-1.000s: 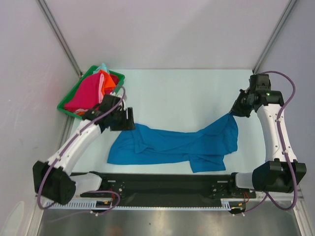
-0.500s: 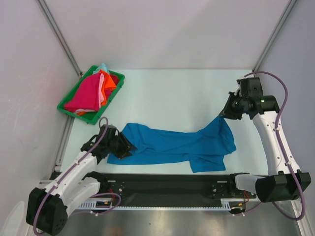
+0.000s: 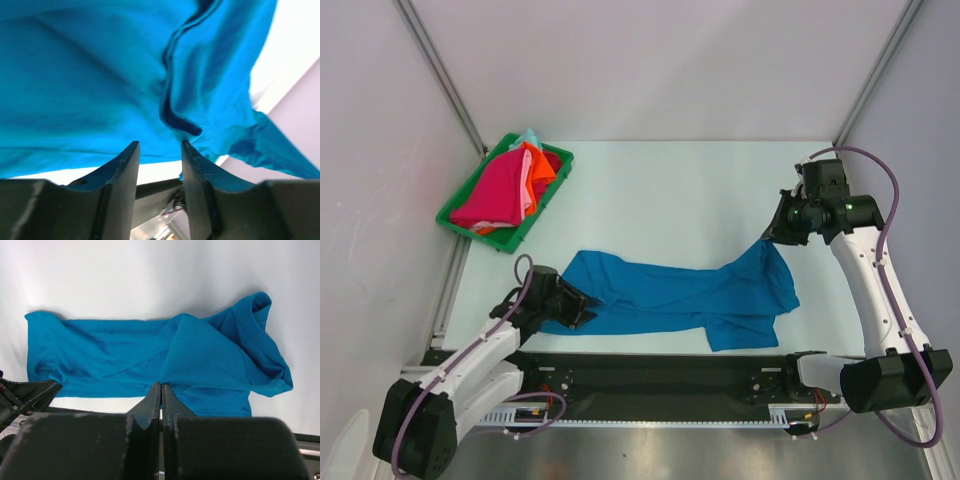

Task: Fold and stack the t-shirts
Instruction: Flatten the tshirt out

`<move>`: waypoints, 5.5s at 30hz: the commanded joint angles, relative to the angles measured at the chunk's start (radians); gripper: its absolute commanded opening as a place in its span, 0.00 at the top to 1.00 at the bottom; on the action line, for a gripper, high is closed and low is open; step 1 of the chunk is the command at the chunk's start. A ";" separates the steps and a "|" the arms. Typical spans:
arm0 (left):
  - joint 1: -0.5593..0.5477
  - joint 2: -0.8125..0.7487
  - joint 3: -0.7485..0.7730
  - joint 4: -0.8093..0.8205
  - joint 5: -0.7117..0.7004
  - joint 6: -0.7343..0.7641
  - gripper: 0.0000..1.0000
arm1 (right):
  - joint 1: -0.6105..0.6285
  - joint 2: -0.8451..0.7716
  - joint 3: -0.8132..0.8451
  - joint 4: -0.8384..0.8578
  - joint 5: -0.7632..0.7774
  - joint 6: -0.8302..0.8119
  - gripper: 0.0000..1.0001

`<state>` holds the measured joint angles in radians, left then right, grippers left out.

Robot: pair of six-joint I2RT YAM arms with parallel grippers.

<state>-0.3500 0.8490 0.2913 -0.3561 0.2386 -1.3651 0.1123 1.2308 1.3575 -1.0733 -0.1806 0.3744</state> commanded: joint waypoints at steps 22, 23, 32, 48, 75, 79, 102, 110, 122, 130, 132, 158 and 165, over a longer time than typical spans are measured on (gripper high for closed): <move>0.032 -0.186 -0.106 0.038 0.004 -0.201 0.50 | 0.003 0.021 0.061 0.007 0.015 -0.022 1.00; 0.032 -0.159 -0.107 0.066 0.007 -0.200 0.54 | 0.003 0.021 0.058 0.007 0.015 -0.020 1.00; 0.034 -0.001 -0.066 0.164 0.024 -0.149 0.60 | 0.001 0.018 0.055 0.006 0.013 -0.014 1.00; 0.063 0.041 -0.049 0.221 0.033 -0.134 0.64 | -0.033 -0.002 0.015 0.027 0.010 0.023 1.00; 0.062 0.058 -0.073 0.209 0.065 -0.154 0.63 | -0.043 -0.019 0.000 0.036 -0.007 0.024 1.00; 0.062 0.062 -0.072 0.204 0.064 -0.150 0.64 | -0.043 -0.022 -0.006 0.042 -0.008 0.026 1.00; 0.101 0.275 1.067 -0.495 -0.236 0.618 1.00 | -0.290 0.131 0.214 0.309 0.047 0.191 1.00; 0.111 0.449 1.581 -0.492 -0.274 0.902 1.00 | -0.399 0.165 0.485 0.539 -0.008 0.311 1.00; 0.111 0.314 1.804 -0.310 -0.153 1.074 1.00 | -0.424 -0.255 0.396 0.892 0.052 0.255 1.00; 0.109 0.165 1.916 -0.314 -0.236 1.106 1.00 | -0.422 -0.431 0.449 0.974 0.095 0.245 1.00; 0.109 0.156 1.956 -0.317 -0.237 1.092 1.00 | -0.419 -0.441 0.468 0.971 0.105 0.228 1.00; 0.137 0.585 1.048 0.426 -0.312 1.114 1.00 | -0.338 0.071 -0.143 1.381 0.058 0.124 1.00; 0.174 1.128 1.325 0.525 -0.206 1.106 1.00 | -0.318 0.522 -0.008 1.474 0.015 0.096 1.00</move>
<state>-0.2016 1.8702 1.4654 0.0357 -0.0181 -0.2787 -0.2119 1.6611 1.2430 0.2657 -0.1509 0.5102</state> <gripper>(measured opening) 0.009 0.010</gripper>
